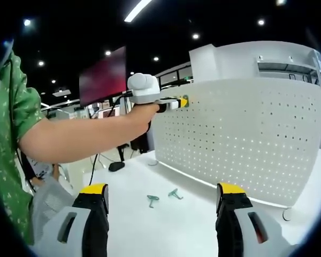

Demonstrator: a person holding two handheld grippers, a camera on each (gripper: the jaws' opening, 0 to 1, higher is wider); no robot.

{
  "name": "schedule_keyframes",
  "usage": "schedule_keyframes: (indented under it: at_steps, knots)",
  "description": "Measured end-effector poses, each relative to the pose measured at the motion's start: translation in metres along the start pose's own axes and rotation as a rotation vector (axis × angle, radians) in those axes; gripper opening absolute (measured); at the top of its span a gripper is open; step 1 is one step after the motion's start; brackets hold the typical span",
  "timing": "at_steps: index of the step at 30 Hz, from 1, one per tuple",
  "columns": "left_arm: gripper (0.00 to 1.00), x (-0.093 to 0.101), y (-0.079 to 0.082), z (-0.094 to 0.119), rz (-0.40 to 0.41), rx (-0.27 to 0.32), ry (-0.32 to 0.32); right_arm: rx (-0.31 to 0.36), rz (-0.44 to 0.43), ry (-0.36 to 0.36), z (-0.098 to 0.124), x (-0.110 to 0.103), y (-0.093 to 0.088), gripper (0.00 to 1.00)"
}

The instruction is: Insert the hook assembly into the mounting plate slot until the hook locks in place.

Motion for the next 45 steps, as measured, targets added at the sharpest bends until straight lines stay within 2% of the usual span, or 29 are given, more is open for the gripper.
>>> schedule_keyframes:
  at_steps: [18,45]
  knots:
    - [0.21,0.002,-0.009,0.013,0.019,-0.018,-0.021,0.002,0.008,0.005,-0.001,-0.004,0.001,0.85]
    - [0.27,0.002,-0.037,0.045,0.062,-0.089,-0.059,0.012,0.025,0.023,-0.006,-0.012,0.007,0.85]
Point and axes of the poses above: the point that each gripper's makers call its tool centre point, and the gripper's own axes: z roughly backward along the fingers, x roughly to its right, y roughly out of its top, the point moved 6 cm from there along z, roughly backward along the fingers, and after that the axes turned 7 degrees about y, right-handed, at the moved point
